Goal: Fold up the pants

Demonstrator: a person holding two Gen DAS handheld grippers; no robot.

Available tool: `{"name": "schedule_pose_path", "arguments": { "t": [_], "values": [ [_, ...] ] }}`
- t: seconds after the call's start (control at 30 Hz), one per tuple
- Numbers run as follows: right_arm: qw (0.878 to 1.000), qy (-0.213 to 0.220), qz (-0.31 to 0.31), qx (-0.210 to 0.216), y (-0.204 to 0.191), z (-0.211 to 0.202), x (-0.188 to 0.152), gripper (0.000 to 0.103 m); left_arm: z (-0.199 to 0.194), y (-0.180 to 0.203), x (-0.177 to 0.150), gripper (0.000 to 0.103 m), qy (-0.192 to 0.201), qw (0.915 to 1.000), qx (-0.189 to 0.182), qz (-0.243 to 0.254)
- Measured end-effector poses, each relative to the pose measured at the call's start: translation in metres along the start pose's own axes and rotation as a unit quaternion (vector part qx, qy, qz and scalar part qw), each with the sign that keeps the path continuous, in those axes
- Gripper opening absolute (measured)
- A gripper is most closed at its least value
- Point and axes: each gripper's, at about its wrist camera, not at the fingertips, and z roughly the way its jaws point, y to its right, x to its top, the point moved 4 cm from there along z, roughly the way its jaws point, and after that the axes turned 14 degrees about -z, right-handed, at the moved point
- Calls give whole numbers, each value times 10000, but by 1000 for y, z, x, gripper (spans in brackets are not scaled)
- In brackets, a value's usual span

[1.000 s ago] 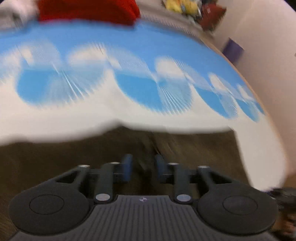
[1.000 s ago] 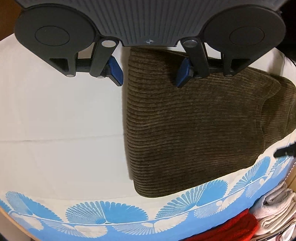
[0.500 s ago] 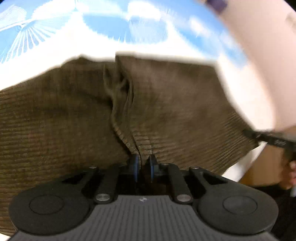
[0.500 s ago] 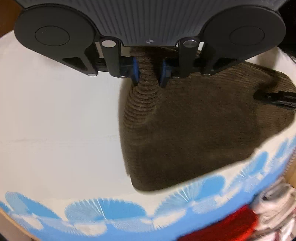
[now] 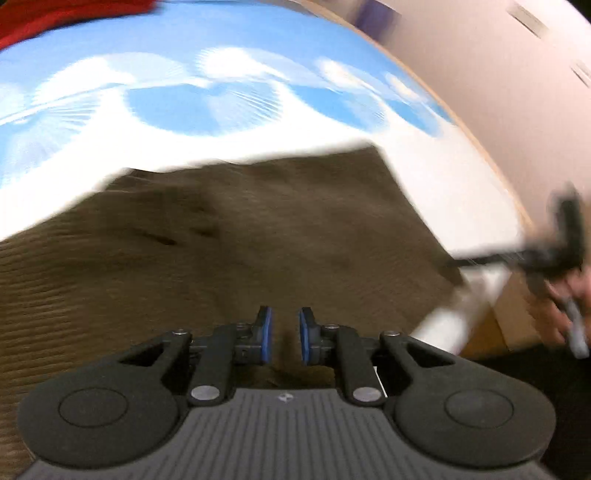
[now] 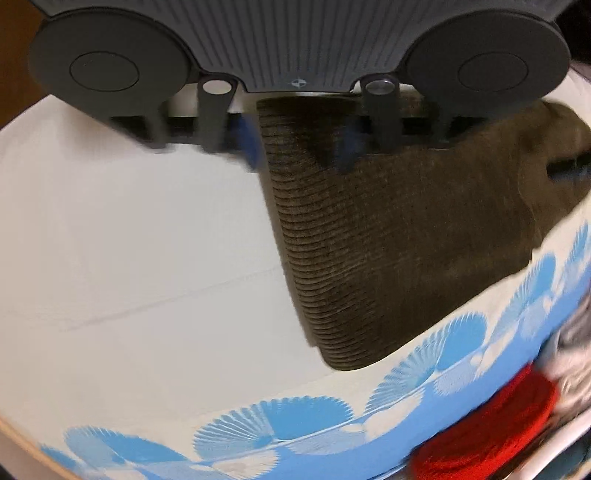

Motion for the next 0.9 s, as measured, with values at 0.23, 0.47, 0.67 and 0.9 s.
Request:
{"name": "schedule_pose_path", "arguments": {
  "t": [0.23,0.47,0.67,0.9],
  "values": [
    [9993,-321,-189,77,-16,24,-1,60,37,3,-13,36,-627,9925,958,424],
    [9981,302,-543,-11,-30,-8,13,27,1,4,28,38,406,9976,337,-448],
    [9526,1626,-2549,330,-112,-61,10,24,-30,26,31,60,679,9956,-477,-438],
    [8845,2063,-4143,576,-185,-61,-17,23,-38,66,35,76,603,9861,-1424,-606]
  ]
}}
